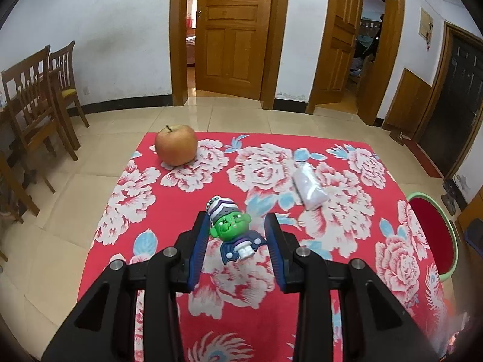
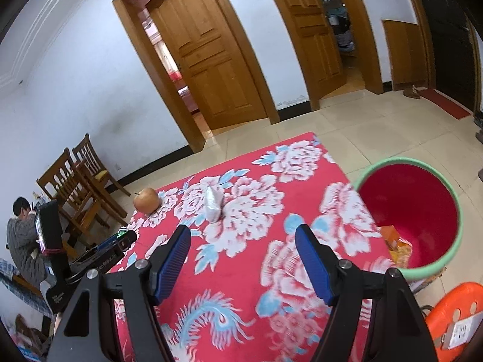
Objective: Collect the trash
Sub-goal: 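Grasp the white plastic bag with the right tool while the left tool holds the toy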
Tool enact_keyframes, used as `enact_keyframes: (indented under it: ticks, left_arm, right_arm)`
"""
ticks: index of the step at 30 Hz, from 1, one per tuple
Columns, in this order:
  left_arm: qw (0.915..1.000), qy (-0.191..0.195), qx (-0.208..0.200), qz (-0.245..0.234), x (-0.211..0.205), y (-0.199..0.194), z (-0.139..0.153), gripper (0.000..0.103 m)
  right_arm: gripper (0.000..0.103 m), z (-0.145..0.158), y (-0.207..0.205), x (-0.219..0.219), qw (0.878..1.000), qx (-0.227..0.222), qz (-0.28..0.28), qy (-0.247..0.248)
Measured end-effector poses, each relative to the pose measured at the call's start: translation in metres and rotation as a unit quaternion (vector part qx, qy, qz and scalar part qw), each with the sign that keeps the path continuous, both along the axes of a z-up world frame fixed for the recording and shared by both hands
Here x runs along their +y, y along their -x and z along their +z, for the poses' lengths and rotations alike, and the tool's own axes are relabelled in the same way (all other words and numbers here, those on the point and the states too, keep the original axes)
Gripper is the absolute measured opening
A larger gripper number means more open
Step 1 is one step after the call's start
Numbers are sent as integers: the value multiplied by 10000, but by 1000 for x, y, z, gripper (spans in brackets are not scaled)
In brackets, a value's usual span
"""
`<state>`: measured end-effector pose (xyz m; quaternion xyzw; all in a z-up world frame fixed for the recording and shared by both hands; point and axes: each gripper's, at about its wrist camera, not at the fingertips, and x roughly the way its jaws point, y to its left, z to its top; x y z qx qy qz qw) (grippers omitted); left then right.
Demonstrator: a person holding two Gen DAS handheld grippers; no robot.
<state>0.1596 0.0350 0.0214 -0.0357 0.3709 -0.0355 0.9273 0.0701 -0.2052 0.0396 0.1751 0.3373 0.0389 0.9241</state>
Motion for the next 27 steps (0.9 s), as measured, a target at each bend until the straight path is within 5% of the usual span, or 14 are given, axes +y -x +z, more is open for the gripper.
enact_keyframes:
  ticks: [11, 27]
  left_arm:
    - [9993, -148, 252, 248, 17, -46, -26, 38]
    - [9982, -126, 415, 409, 29, -60, -55, 38]
  right_arm:
    - [73, -29, -67, 45, 9987, 288, 368, 198]
    - [49, -94, -152, 85, 9924, 872, 682, 539]
